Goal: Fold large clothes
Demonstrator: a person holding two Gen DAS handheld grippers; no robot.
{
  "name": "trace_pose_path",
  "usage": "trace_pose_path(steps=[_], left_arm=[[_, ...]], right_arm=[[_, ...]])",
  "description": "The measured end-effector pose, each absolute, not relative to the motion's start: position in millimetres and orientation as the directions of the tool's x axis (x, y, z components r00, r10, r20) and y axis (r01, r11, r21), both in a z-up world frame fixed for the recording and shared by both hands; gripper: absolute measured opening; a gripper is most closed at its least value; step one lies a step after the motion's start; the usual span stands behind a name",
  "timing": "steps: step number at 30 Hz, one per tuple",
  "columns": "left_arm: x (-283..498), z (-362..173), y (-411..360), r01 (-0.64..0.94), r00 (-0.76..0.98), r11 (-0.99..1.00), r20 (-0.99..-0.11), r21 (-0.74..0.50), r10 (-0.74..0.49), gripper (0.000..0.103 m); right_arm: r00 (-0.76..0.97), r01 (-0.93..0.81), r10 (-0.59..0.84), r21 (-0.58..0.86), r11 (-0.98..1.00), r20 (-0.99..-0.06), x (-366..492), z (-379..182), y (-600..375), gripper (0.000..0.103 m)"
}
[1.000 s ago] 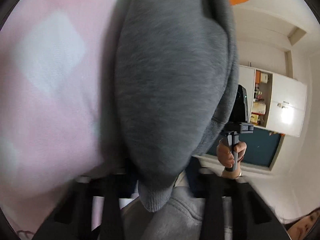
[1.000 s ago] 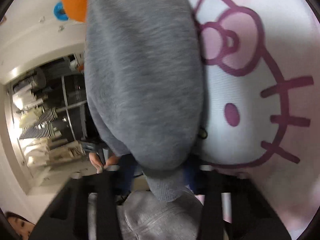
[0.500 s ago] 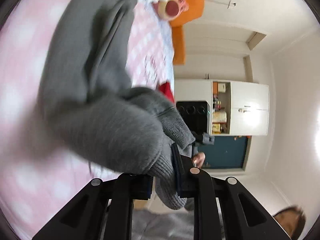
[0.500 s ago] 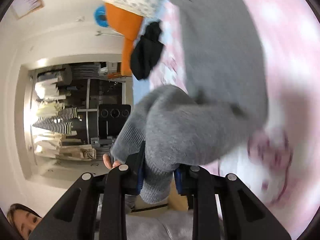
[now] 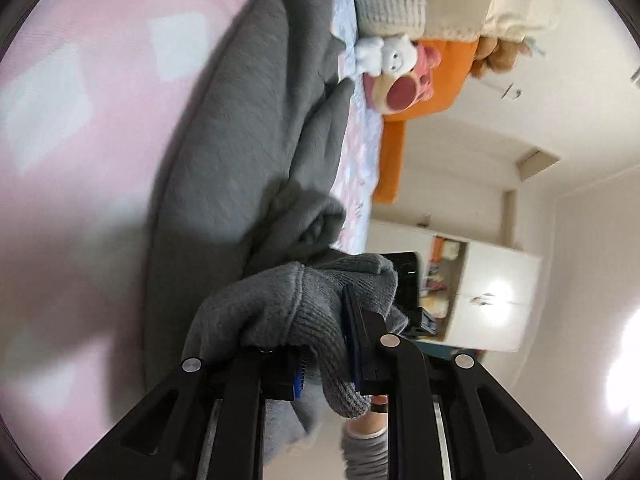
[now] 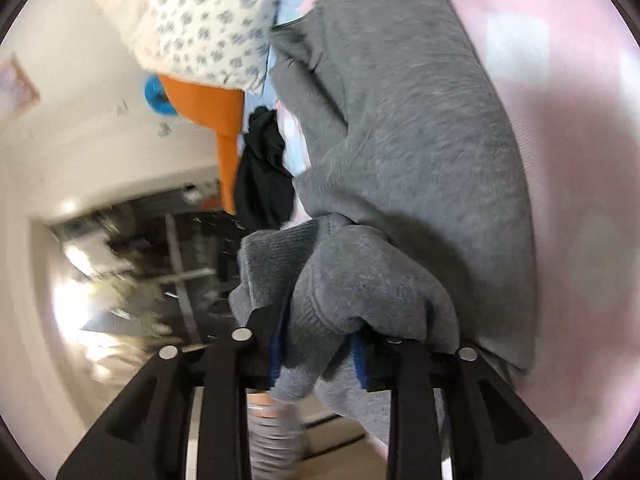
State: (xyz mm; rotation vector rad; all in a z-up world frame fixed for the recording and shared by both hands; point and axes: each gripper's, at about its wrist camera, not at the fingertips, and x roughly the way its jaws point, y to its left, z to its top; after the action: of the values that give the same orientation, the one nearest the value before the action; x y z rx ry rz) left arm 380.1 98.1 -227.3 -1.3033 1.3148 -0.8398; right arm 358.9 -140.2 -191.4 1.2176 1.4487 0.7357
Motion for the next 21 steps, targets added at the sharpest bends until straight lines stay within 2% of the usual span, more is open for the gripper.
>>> trace_pose_path(steps=[1, 2, 3, 7, 8, 10, 12, 14, 16, 17, 20, 21], left_arm=[[382.9, -232.0, 96.1, -0.228, 0.152, 0.135, -0.172, -0.964, -0.973, 0.021], [383.9, -233.2, 92.3, -0.221, 0.152, 0.126, -0.161, -0.967, -0.975, 0.021], [383.6, -235.2, 85.6, -0.214, 0.153, 0.117, -0.152, -0.97, -0.976, 0.021], [379.4, -238.2, 86.8, -0.197, 0.146, 0.122, -0.153, -0.973, -0.977, 0.021], [381.0, -233.1, 85.7, -0.188, 0.146, 0.14, -0.168, -0.972, -0.975, 0.021], [371.5, -227.4, 98.2, -0.137, 0.143, 0.19, -0.209, -0.972, -0.968, 0.021], [366.9, -207.5, 94.6, -0.071, 0.122, 0.257, -0.264, -0.964, -0.957, 0.021], [369.8, -190.9, 84.7, -0.03, 0.103, 0.32, -0.322, -0.947, -0.941, 0.021], [371.9, -171.1, 75.3, 0.029, 0.094, 0.411, -0.407, -0.911, -0.909, 0.022], [372.5, -159.9, 72.3, 0.063, 0.108, 0.483, -0.475, -0.873, -0.873, 0.025], [371.4, -147.0, 69.3, 0.094, 0.127, 0.59, -0.578, -0.802, -0.806, 0.028], [370.3, -142.8, 71.7, 0.092, 0.15, 0.634, -0.619, -0.768, -0.771, 0.028]], right_arm=[[0.078, 0.295, 0.954, 0.921, 0.254, -0.288, 362.5, -191.6, -144.3, 0.053], [0.088, 0.256, 0.965, 0.942, 0.217, -0.246, 363.1, -180.9, -146.3, 0.084], [0.104, 0.211, 0.967, 0.955, 0.206, -0.231, 362.2, -169.0, -147.9, 0.097], [0.217, -0.148, 0.94, 0.943, 0.297, -0.262, 344.1, -73.5, -166.5, 0.099], [0.255, -0.233, 0.916, 0.9, 0.369, -0.31, 335.9, -54.6, -165.9, 0.099], [0.345, -0.409, 0.803, 0.692, 0.595, -0.486, 315.0, -27.2, -151.9, 0.089], [0.311, -0.509, 0.762, 0.577, 0.638, -0.569, 300.6, -30.7, -129.7, 0.043], [0.24, -0.523, 0.736, 0.554, 0.648, -0.633, 300.3, -53.9, -106.1, 0.032], [0.308, -0.453, 0.535, 0.373, 0.81, -0.787, 311.6, -83.8, -89.7, 0.029], [0.313, -0.432, 0.494, 0.342, 0.835, -0.811, 316.7, -96.4, -88.1, 0.027], [0.338, -0.363, 0.453, 0.33, 0.872, -0.825, 326.8, -119.4, -84.7, 0.027], [0.369, -0.38, 0.423, 0.281, 0.881, -0.827, 323.8, -118.6, -76.6, 0.027]])
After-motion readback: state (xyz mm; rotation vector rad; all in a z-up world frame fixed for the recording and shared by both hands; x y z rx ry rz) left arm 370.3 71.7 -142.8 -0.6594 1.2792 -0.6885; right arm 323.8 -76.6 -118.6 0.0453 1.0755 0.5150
